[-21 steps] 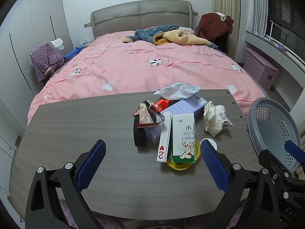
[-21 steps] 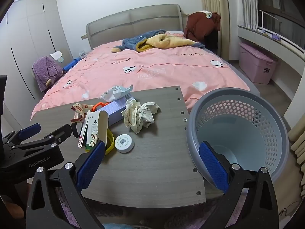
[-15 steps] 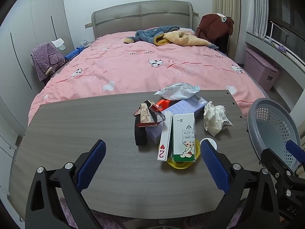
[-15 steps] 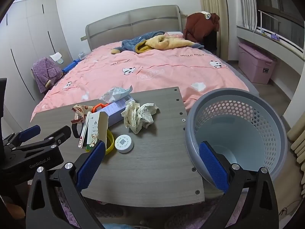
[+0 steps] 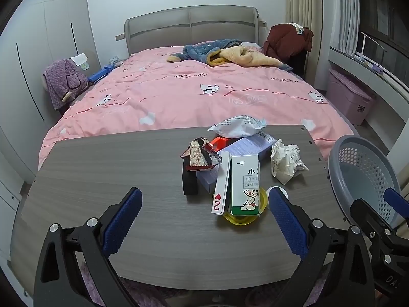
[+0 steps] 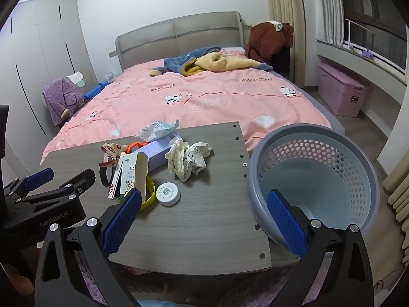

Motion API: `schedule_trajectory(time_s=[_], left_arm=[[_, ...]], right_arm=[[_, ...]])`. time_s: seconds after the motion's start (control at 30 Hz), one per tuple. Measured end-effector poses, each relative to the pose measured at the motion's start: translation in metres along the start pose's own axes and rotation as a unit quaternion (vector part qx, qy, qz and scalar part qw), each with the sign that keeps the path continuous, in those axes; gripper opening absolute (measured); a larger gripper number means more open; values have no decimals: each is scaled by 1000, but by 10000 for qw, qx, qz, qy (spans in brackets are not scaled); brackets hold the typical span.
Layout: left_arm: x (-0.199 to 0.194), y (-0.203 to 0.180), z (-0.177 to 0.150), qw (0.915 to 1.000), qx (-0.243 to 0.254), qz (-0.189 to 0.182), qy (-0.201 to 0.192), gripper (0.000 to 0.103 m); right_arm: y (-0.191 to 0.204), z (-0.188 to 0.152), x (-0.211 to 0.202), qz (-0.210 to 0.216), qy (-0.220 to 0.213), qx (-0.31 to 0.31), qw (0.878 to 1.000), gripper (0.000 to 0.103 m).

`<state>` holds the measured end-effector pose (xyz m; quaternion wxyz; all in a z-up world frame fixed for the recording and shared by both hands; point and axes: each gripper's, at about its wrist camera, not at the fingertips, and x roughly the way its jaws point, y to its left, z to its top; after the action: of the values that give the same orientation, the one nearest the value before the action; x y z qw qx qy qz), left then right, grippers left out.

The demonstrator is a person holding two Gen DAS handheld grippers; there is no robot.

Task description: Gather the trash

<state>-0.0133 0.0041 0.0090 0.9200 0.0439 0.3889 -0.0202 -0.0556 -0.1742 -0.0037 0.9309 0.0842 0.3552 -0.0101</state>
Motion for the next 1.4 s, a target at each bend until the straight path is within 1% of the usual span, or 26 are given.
schedule_trajectory(time_s=[1.4], left_arm=[[-14, 2, 1, 9999, -19, -25, -105, 95]], right_arm=[[2, -1, -5, -22, -80, 1, 10000, 97]])
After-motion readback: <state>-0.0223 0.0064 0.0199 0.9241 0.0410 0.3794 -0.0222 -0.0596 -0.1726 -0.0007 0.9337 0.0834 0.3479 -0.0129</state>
